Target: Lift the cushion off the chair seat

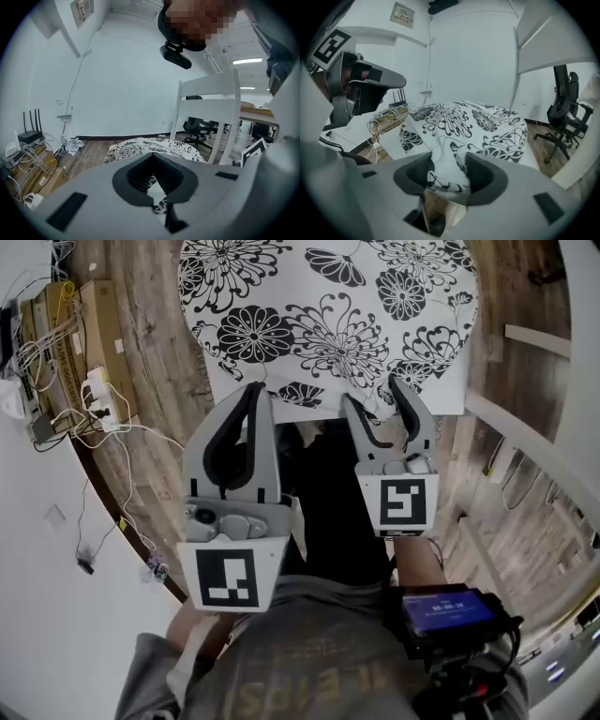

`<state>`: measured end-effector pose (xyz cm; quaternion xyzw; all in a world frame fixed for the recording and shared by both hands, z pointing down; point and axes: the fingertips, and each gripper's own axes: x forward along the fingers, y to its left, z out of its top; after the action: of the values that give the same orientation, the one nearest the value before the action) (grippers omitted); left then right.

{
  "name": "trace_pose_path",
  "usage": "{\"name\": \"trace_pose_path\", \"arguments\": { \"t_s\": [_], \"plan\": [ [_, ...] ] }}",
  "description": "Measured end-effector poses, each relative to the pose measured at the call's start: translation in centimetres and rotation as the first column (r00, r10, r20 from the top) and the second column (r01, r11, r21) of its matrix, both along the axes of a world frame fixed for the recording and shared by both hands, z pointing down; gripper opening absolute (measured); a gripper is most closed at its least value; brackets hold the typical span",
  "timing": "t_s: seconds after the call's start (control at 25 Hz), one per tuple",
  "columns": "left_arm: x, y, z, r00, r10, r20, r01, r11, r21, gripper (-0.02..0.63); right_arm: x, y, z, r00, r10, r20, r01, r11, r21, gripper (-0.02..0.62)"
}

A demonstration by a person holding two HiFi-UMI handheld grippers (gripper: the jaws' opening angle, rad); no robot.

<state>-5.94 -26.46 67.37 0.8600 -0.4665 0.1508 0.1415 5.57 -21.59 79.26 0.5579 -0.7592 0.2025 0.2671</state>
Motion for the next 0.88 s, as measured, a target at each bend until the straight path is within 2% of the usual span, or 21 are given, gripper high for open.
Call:
{"name": "trace_pose_path", "arguments": {
  "t_s": [0.08, 0.12, 0.32, 0.68, 0.88],
  "plan": [
    [0.0, 0.0, -0.4, 1.0, -0.003, -0.001, 0.003, 1.0, 0.007, 0.006, 0.1, -0.3, -0.8, 1.0, 0.012, -0.001, -0.012, 1.0, 0.028, 0.095],
    [-0.1, 0.0, -0.6, 1.0, -0.005, -0.002, 0.005, 1.0, 0.01, 0.006, 0.1, -0.5, -1.4, 1.0, 0.02, 0.004, -0.02, 0.999, 0.048, 0.053],
    [-0.5, 0.5, -3.4, 1.0, -0.017, 0.0, 0.017, 1.0, 0.023, 0.006, -0.1, -1.2, -6.1, 0.999, 0.041, 0.033, -0.045, 0.991, 0.126, 0.035],
    [-1.0, -0.5, -15.8, 0.999, -0.044, -0.021, 0.046, 0.993, 0.105, 0.006, -0.7, -4.4, -19.5, 1.0, 0.014, 0.02, -0.018, 0.973, 0.231, 0.031],
    [-1.4, -0.7, -20.8, 0.998, -0.064, -0.022, 0.066, 0.987, 0.145, 0.006, -1.4, -5.2, -25.8, 0.999, 0.0, 0.048, -0.014, 0.955, 0.297, 0.031]
  ]
}}
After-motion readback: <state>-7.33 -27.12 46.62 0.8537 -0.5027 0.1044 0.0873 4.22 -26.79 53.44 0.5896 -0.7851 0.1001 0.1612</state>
